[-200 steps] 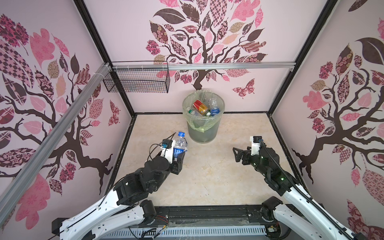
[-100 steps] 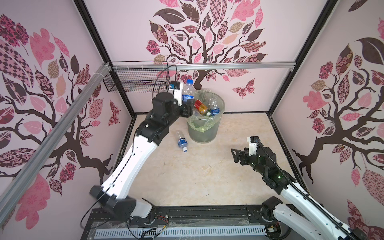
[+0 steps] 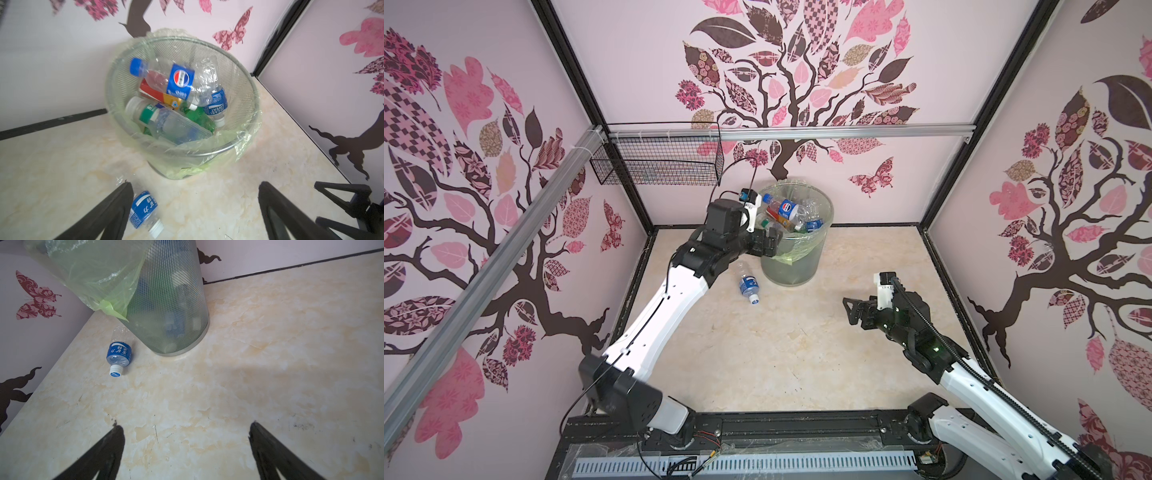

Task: Throw the plastic bottles in the bin
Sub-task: 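Lower the left gripper onto the last blue-label water bottle beside the wastebasket and close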

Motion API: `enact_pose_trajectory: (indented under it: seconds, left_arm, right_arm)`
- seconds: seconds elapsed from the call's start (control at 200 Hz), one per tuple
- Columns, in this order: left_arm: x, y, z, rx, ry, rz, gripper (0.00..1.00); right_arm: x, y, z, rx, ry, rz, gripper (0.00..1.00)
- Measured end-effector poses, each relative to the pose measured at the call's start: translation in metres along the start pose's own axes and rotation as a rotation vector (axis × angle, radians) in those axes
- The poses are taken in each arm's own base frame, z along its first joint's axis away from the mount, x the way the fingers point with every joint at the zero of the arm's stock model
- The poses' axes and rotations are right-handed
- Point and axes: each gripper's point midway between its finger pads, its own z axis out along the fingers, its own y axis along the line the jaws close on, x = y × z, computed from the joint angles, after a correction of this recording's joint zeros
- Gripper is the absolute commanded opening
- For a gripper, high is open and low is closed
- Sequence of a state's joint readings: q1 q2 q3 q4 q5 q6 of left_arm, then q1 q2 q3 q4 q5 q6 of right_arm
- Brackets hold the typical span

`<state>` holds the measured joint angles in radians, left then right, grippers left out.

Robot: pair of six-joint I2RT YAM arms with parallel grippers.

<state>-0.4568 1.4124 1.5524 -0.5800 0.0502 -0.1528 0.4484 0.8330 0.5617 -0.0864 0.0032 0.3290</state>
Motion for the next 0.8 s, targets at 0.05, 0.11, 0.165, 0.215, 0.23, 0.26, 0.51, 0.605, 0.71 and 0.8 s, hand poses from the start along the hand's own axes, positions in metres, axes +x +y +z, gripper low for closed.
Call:
enact_pose_trajectory:
  seconds: [0.05,0.11,0.165,0.215,0.23,0.26,0.51,0.605,0.71,0.8]
  left_arm:
    - [0.000,0.005,-0.017,-0.029,-0.034,-0.003,0.98]
    - [0.006,0.014,-0.031,-0.070,-0.056,-0.009,0.98]
    - [0.015,0.021,-0.037,-0.105,-0.056,-0.017,0.98]
    - [0.027,0.028,-0.036,-0.137,-0.042,-0.030,0.98]
    - [0.030,0.030,-0.035,-0.145,-0.035,-0.034,0.98]
    - [0.040,0.035,-0.032,-0.164,-0.016,-0.043,0.98]
    - [0.111,0.061,-0.006,-0.276,0.123,-0.142,0.98]
    - [0.122,0.069,0.004,-0.324,0.147,-0.175,0.98]
    - [0.137,0.080,0.018,-0.385,0.182,-0.208,0.98]
    - [0.155,0.089,0.031,-0.429,0.211,-0.231,0.98]
  right_arm:
    - [0.002,0.000,0.002,-0.003,0.010,0.000,0.96]
    - [0.003,0.001,0.003,-0.007,0.014,0.000,0.96]
    - [0.002,0.002,0.003,-0.013,0.011,-0.002,0.96]
    - [0.001,0.003,0.003,-0.016,0.008,-0.004,0.97]
    - [0.001,0.003,0.003,-0.016,0.008,-0.005,0.97]
    - [0.001,0.003,0.003,-0.017,0.006,-0.008,0.97]
    - [-0.006,0.006,-0.005,-0.029,-0.025,-0.019,0.99]
    - [-0.009,0.007,-0.008,-0.034,-0.037,-0.019,1.00]
    - [-0.010,0.007,-0.009,-0.036,-0.041,-0.019,1.00]
    - [-0.010,0.007,-0.009,-0.035,-0.040,-0.019,1.00]
